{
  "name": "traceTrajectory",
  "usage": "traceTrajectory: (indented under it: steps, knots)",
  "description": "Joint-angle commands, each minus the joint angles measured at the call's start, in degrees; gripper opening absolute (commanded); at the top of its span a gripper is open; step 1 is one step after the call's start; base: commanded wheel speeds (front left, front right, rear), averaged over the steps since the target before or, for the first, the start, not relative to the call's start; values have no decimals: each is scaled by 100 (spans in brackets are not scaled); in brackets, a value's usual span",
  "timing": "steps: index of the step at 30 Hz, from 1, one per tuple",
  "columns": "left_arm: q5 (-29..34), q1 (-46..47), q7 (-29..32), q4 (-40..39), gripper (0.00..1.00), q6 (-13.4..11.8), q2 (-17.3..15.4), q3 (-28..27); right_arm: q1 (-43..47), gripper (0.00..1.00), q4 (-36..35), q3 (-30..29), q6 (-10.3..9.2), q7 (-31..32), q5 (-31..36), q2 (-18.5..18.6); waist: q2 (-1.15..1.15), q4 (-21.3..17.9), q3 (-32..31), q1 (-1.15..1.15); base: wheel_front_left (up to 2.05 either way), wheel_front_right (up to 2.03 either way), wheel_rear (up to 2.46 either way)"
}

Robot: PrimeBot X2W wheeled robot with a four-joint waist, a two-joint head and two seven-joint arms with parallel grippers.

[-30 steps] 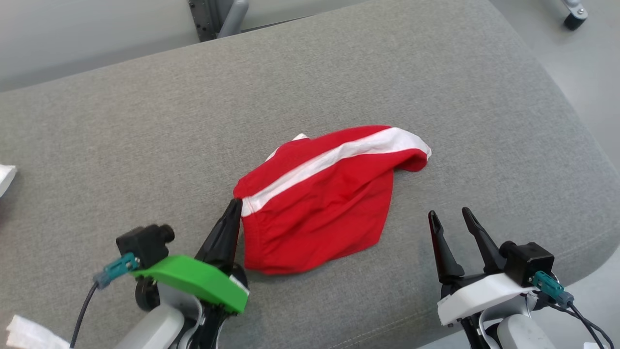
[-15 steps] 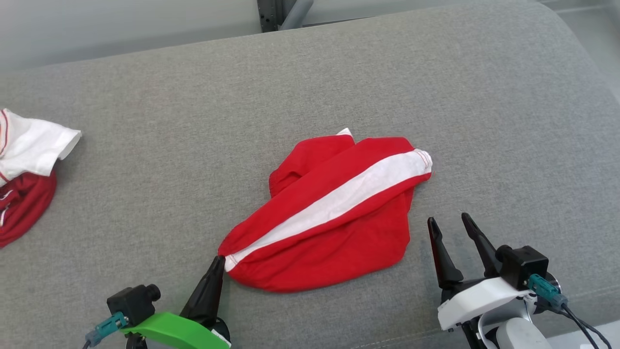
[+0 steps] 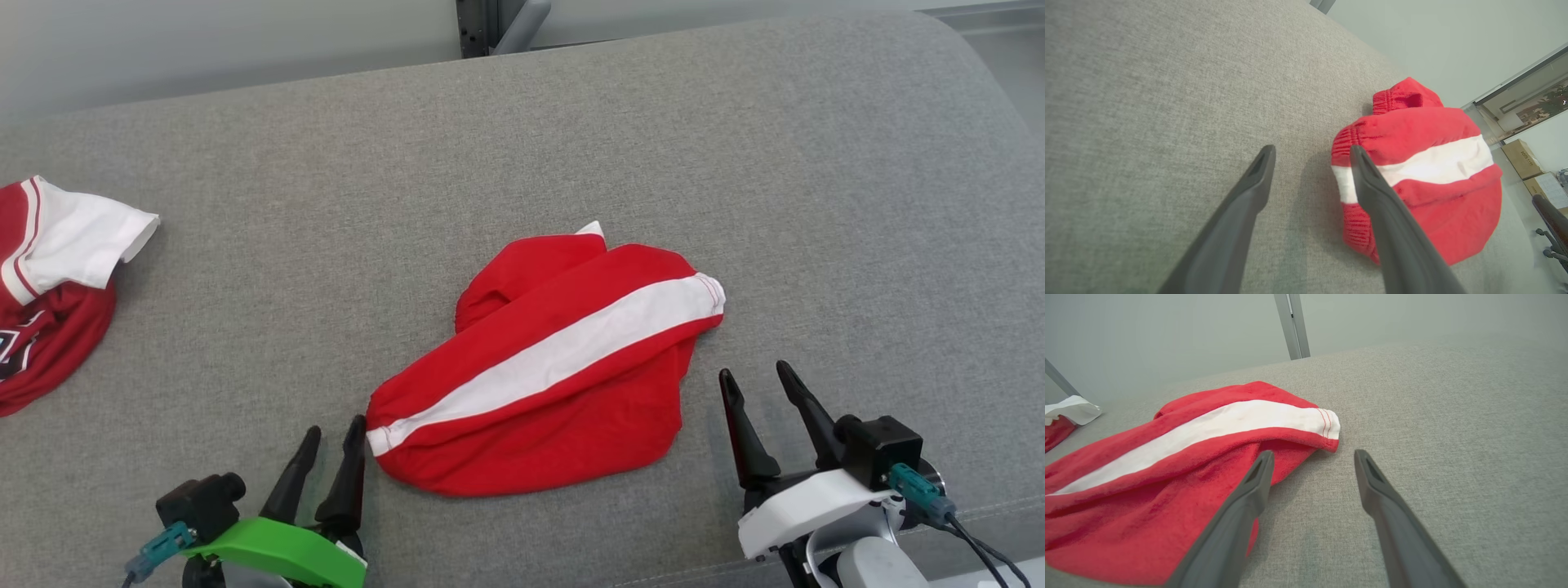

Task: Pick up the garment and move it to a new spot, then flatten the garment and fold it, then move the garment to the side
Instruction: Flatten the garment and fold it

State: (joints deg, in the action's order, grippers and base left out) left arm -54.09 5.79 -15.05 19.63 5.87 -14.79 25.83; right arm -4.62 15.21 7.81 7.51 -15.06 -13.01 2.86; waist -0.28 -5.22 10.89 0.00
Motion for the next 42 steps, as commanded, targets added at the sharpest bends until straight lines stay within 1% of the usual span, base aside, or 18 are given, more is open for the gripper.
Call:
traceTrajectory:
  steps: [1, 6, 8, 12, 16, 20, 24, 28, 35, 42]
  knots:
    - [158, -27, -16, -25, 100, -34, 21, -142, 70, 100, -7, -40, -4, -18, 51, 8, 28, -3, -17, 0, 0, 0, 0]
    - [877, -255, -16, -319, 100, -228, 185, -764, 63, 100, -141, -377, -4, -18, 188, 9, 28, 12, -103, 0, 0, 0, 0]
    - [1292, -370, -16, -594, 100, -344, 322, -1139, 73, 100, -206, -527, -4, -18, 307, 8, 28, 44, -166, 0, 0, 0, 0]
    - [2117, -718, -9, -1047, 100, -407, 622, -1762, 70, 100, -372, -802, -4, -18, 603, 8, 28, 107, -301, 0, 0, 0, 0]
    - [2832, -951, -10, -1294, 100, -349, 841, -2196, 31, 100, -548, -985, -4, -18, 807, 32, 28, 159, -418, 0, 0, 0, 0]
    - [3367, -1155, -9, -1331, 100, -248, 1002, -2492, 147, 100, -607, -1152, -4, -18, 782, 48, 28, 236, -611, 0, 0, 0, 0]
    - [3902, -1326, -9, -1372, 100, -133, 1080, -2692, 280, 100, -397, -1200, -4, -18, 815, 83, 28, 248, -806, 0, 0, 0, 0]
    - [4271, -1514, -10, -1461, 100, -30, 1117, -2813, 376, 100, -228, -1195, -4, -18, 866, 98, 28, 251, -884, 0, 0, 0, 0]
    - [4460, -1619, -10, -1462, 100, 111, 1152, -2889, 397, 100, -154, -1071, -4, -18, 882, 89, 28, 329, -880, 0, 0, 0, 0]
    - [4473, -1569, -9, -1409, 100, 155, 1174, -2889, 303, 100, -189, -905, -4, -18, 871, 111, 28, 378, -865, 0, 0, 0, 0]
